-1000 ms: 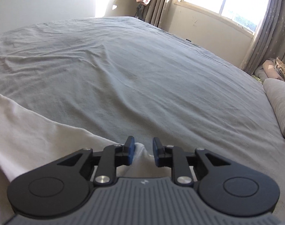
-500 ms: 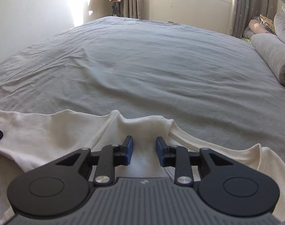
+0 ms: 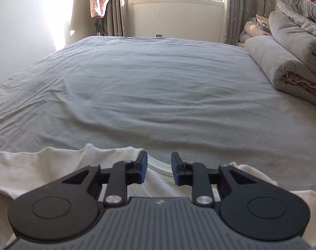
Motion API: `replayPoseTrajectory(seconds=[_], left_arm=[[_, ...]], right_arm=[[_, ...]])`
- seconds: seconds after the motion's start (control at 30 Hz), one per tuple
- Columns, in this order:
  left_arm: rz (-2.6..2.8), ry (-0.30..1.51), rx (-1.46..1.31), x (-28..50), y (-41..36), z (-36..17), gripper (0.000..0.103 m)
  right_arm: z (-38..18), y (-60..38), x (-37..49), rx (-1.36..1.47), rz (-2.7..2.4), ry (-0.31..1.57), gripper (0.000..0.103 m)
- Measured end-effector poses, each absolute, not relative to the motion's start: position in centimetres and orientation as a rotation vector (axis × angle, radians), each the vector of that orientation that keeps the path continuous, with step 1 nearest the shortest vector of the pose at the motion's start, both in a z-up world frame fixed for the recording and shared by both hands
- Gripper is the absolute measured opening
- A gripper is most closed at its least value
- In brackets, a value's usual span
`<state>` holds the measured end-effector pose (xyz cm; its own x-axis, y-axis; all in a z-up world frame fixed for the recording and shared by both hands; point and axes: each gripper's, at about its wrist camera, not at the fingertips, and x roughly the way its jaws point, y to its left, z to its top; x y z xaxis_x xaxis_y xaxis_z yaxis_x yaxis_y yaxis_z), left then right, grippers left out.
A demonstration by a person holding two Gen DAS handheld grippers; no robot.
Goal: Fold clothes
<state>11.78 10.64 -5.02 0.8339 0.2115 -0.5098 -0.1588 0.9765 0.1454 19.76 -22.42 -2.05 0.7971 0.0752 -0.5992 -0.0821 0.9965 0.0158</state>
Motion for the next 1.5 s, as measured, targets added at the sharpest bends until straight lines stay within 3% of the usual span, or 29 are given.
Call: replayPoseTrajectory(seconds=[0.27, 0.67, 0.77, 1.0, 1.2, 1.5], left_arm=[[-0.028, 0.508, 0.156, 10.5, 4.9, -3.3, 0.059], [-0.234, 0.564, 0.219, 11.0, -3.3, -5.3, 0.059], [-0.267, 0.557, 0.22, 11.2, -3.1, -5.3, 0.059], [-0.272, 0.596, 0.254, 10.6, -3.1, -5.9, 0.058], [-0.385, 0.596, 0.239, 5.2, -4.4, -4.5, 0.06], [-0.425, 0.692, 0.271, -1.9, -3.4, -5.6, 0.06]], right_arm=[[-4.4, -30.1, 14.8, 0.068, -0.007, 0.695, 0.028], [-5.0, -30.9, 21.0, 0.045, -0.047, 0.68, 0.021], [-3.7, -31.2, 18.6, 0.067, -0.02, 0.647, 0.032], [-3.7, -29.5, 11.3, -0.029, 0.071, 0.714, 0.033], [-3.7, -27.4, 6.5, -0.016, 0.087, 0.789, 0.042], [-4.2, -26.2, -0.4, -0.037, 0.021, 0.896, 0.049]])
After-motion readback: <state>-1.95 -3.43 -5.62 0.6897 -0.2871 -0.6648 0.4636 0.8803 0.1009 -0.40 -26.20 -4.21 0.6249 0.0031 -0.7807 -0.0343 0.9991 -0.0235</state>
